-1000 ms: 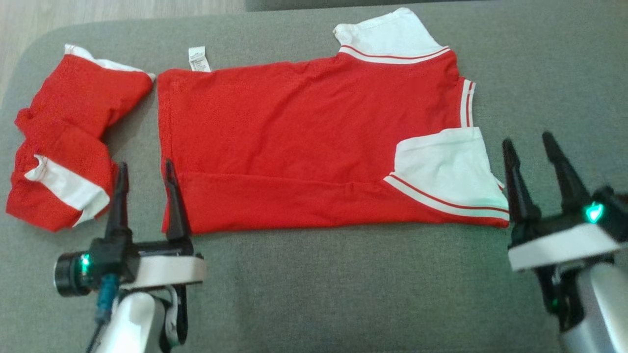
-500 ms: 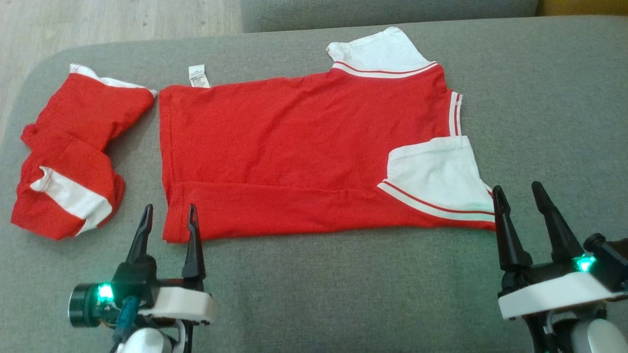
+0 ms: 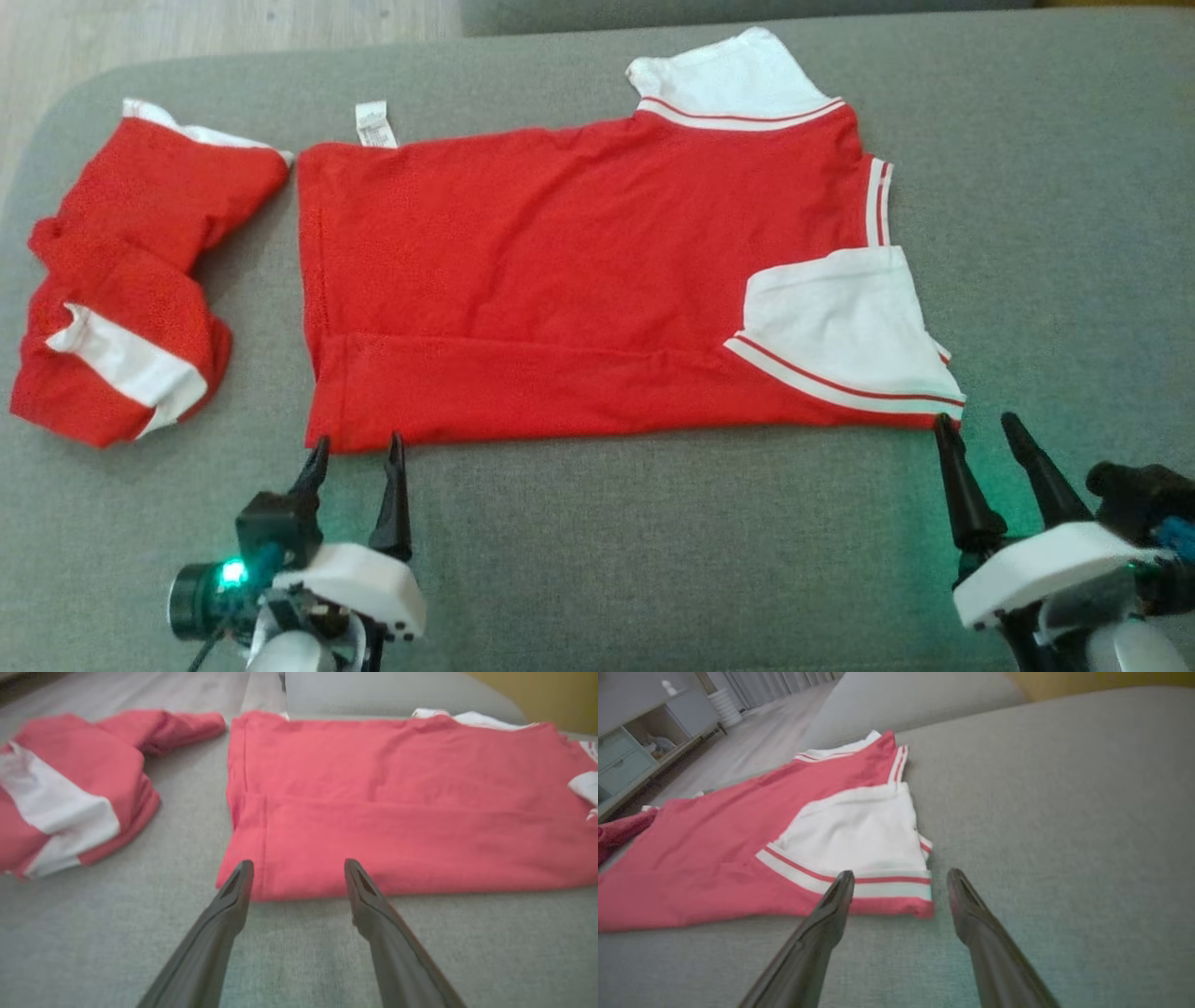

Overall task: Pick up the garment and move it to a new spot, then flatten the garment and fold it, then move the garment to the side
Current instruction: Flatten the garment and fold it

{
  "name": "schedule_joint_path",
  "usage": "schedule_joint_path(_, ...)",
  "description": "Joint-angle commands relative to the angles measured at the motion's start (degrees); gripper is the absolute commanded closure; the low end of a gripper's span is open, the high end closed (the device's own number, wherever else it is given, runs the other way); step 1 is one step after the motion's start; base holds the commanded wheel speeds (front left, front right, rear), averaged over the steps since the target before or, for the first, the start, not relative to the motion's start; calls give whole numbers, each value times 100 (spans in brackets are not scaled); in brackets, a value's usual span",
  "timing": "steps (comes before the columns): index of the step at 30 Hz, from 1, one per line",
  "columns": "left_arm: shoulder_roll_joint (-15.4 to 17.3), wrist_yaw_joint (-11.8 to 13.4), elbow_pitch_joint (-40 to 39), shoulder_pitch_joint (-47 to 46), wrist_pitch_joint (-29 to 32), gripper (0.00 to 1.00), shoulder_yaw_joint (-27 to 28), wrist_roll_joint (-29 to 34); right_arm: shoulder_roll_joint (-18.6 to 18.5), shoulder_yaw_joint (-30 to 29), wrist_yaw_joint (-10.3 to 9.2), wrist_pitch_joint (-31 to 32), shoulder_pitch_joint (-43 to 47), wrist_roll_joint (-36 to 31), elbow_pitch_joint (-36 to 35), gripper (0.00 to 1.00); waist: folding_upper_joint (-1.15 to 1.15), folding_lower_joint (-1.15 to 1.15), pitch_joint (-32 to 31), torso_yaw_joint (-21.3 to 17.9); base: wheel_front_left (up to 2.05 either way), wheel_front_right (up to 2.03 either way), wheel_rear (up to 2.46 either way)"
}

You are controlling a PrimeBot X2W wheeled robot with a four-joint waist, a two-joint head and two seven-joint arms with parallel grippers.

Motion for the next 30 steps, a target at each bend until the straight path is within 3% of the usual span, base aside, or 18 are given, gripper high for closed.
schedule_joint_path(1,20,-68,-17,-393,64,0,173,-93,-204,88,-4,-28,-374,88,23,0,0,0,98,7,0,0,0)
schedule_joint_path(7,-44,-322,663,-740,596,0,200,-479,-355,277,-4,74,-968,473,983,0,0,0,264,3,0,0,0)
schedule_joint_path(15,-102,-463,995,-772,1560,0,239,-994,-510,779,-4,790,-1374,895,1690,0,0,0,341,11,0,0,0)
schedule_joint_path(16,-100,-497,976,-769,1650,18,237,-1049,-535,855,-4,906,-1404,992,1734,40,0,0,351,17,0,0,0)
schedule_joint_path(17,-76,-519,956,-769,1727,64,214,-1059,-574,926,-4,991,-1430,1062,1755,75,0,0,360,24,0,0,0)
schedule_joint_path(18,-48,-532,928,-774,1771,100,188,-1047,-603,978,-4,1026,-1457,1136,1747,100,0,0,367,31,0,0,0)
schedule_joint_path(24,74,-474,698,-769,1498,100,179,-895,-724,1061,-4,1009,-1493,1395,1502,100,0,0,361,47,0,0,0)
schedule_joint_path(30,189,-335,183,-558,1125,100,294,-814,-741,855,-4,967,-1227,1378,715,100,0,0,246,14,0,0,0)
